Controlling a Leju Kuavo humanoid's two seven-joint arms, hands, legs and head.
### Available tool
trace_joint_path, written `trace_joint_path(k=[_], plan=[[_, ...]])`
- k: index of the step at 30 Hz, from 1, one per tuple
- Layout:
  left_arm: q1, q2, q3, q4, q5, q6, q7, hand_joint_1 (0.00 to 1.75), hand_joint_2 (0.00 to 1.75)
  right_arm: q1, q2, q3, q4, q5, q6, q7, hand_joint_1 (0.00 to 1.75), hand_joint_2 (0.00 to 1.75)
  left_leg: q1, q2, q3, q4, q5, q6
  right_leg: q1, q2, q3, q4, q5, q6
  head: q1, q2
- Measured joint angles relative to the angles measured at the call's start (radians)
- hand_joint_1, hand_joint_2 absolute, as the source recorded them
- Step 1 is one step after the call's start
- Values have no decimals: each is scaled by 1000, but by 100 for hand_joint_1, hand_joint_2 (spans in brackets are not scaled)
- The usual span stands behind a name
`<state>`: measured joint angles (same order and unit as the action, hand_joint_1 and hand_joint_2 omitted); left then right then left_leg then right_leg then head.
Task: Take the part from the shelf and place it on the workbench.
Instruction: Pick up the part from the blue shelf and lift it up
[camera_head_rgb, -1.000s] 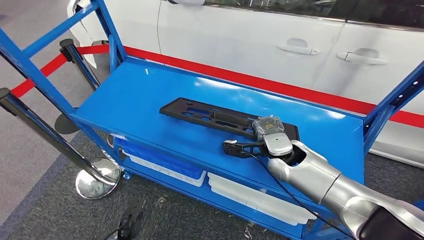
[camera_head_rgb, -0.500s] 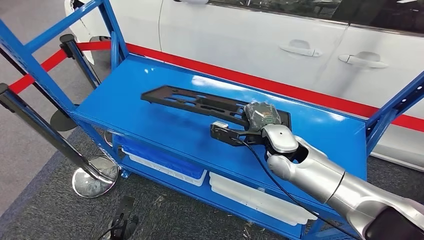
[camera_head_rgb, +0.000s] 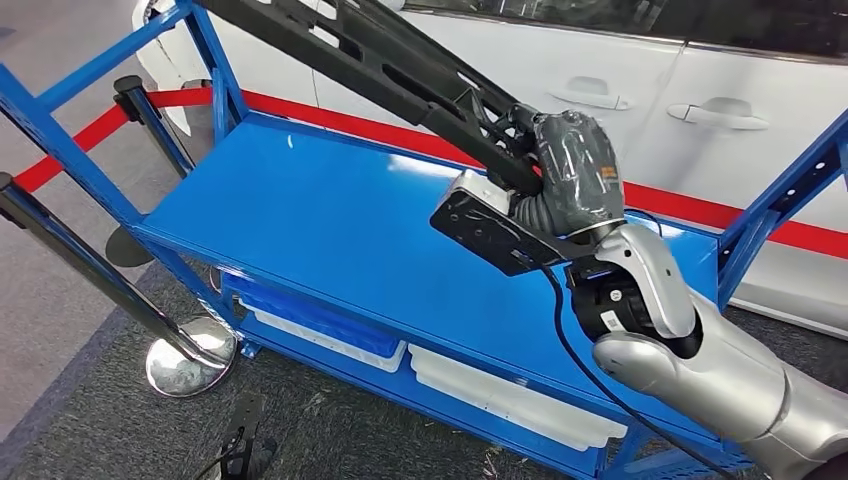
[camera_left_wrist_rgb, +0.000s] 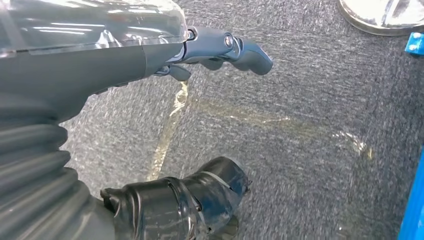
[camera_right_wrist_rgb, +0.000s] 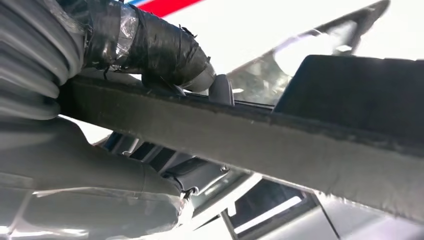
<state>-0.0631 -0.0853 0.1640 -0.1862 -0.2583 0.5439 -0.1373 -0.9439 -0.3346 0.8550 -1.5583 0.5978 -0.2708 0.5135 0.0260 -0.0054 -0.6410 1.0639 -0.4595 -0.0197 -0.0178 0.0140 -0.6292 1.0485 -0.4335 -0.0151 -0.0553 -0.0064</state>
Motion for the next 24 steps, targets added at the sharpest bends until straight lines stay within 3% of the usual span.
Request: trace_joint_path(k=[3,5,6,9,11,15,17,19,20,21,22,24], plan=[[-1,-2,1,0,0,0,0,0,175,4,-6,-10,-52,0,-6,0,171,175,0,1,-68,177,-106,-5,3,-1,-10,-2,11,-14,-5,0],[-1,-3,2,0,2,0,-1,0,175,9,-10,-12,-76,0,-19,0,171,175,-1,1,-83,239,-124,-3,8,-2,-18,0,16,-16,-5,0],[-1,-3,2,0,3,0,-1,0,175,10,-13,-13,-88,-1,-26,0,171,175,-3,1,-65,218,-110,2,11,-2,-21,2,19,-17,-5,0],[-3,-3,5,0,5,0,-1,0,175,11,-23,-22,-131,-6,-46,0,171,175,-15,2,45,36,-46,25,17,-2,-27,5,25,-11,-4,0],[-5,-4,7,0,6,0,-1,0,175,11,-31,-36,-166,-11,-63,0,171,175,-25,4,79,-27,-33,35,16,-4,-29,4,31,-1,-5,0],[-4,-7,10,0,7,0,1,0,175,13,-50,-63,-227,-26,-92,0,171,175,-24,5,74,-50,-3,49,12,-6,-34,-4,39,25,-6,0],[-5,-9,12,0,7,2,1,0,175,13,-61,-77,-249,-32,-100,0,171,175,-18,10,66,-64,16,58,9,-5,-62,63,-22,35,-4,0],[-5,-10,15,0,8,4,1,0,175,17,-66,-84,-267,-44,-101,0,171,175,-18,13,49,-66,29,63,7,-6,-111,204,-112,45,-3,0],[-5,-10,15,0,8,4,1,0,175,19,-69,-86,-276,-53,-102,0,171,175,-18,14,40,-65,35,63,5,-7,-126,261,-139,49,-3,0],[-4,-11,15,0,8,4,1,0,175,21,-72,-87,-283,-62,-102,0,171,175,-17,15,31,-64,40,62,4,-7,-125,287,-147,52,-3,0],[-4,-12,15,0,8,4,1,0,175,22,-76,-88,-289,-70,-102,0,171,175,-16,15,23,-62,45,59,2,-8,-104,272,-137,55,-3,0],[-4,-13,16,0,7,4,0,0,175,22,-81,-91,-301,-81,-102,0,171,175,-12,15,9,-55,53,52,-3,-10,-14,145,-89,58,-3,0]])
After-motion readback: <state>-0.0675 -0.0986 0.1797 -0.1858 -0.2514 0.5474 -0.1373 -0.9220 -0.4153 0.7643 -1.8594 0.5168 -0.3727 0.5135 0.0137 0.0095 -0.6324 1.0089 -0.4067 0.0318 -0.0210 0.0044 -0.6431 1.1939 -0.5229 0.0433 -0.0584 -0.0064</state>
